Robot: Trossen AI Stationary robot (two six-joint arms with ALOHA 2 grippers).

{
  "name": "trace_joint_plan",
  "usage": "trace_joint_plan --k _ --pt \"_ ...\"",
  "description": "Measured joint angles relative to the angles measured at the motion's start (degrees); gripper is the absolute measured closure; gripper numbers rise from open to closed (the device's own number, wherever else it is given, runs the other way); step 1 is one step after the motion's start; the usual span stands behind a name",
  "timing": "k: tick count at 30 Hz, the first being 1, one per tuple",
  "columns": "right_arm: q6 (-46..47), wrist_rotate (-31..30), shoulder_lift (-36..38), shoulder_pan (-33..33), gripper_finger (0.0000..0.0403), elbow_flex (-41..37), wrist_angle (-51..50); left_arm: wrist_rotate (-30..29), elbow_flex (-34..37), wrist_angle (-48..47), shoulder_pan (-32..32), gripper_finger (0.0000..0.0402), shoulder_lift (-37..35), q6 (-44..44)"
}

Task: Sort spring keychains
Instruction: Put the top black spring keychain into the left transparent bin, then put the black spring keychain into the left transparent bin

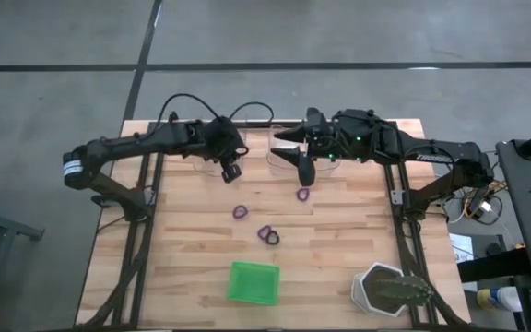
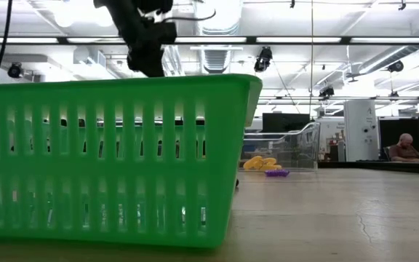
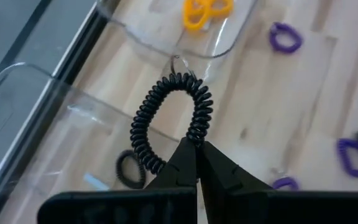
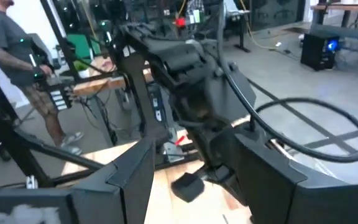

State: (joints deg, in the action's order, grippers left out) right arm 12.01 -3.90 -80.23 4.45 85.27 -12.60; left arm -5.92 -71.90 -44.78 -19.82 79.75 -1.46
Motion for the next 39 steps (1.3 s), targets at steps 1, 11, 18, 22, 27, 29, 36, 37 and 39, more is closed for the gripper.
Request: trace_joint_plan --k 1,11,18,22,27,29,36,37,39 --pt "0.0 0.0 0.1 0.0 0.0197 0.0 0.0 0.0 0.6 0.0 -1.1 0.0401 0.0 0.4" --pt "0.0 -0.2 0.3 0.0 0.0197 0.0 -0.5 2.1 10.4 3.8 -13.2 0.0401 0.5 0.8" --pt "-0.2 -0.6 0.3 0.1 0.0197 0.0 -0.6 5.6 17.3 10.6 -16.4 0.0401 1.9 -0.2" --pt "-0.2 -0.7 0.3 0.2 0.0197 -0.2 -0.6 6.9 18.3 11.0 -16.6 0.0401 5.0 -0.2" --pt "-0.1 -0.8 0.2 0.3 0.0197 -0.7 -0.6 7.0 17.3 11.1 -16.5 0.04 9.0 -1.2" --pt "0.3 -0.8 0.2 0.3 0.0197 -0.9 -0.6 6.9 16.2 11.3 -16.6 0.0391 10.1 -2.5" --pt "0.8 -0.8 0.2 0.3 0.0197 -1.1 -0.7 6.9 13.4 11.4 -16.6 0.0333 10.1 -3.7" --pt "0.9 -0.8 0.2 0.3 0.0197 -1.1 -0.7 6.9 13.0 11.2 -16.6 0.0323 10.0 -3.9" --pt "0.9 -0.8 0.2 0.3 0.0197 -1.1 -0.7 6.8 11.7 9.9 -16.6 0.0303 9.9 -5.0"
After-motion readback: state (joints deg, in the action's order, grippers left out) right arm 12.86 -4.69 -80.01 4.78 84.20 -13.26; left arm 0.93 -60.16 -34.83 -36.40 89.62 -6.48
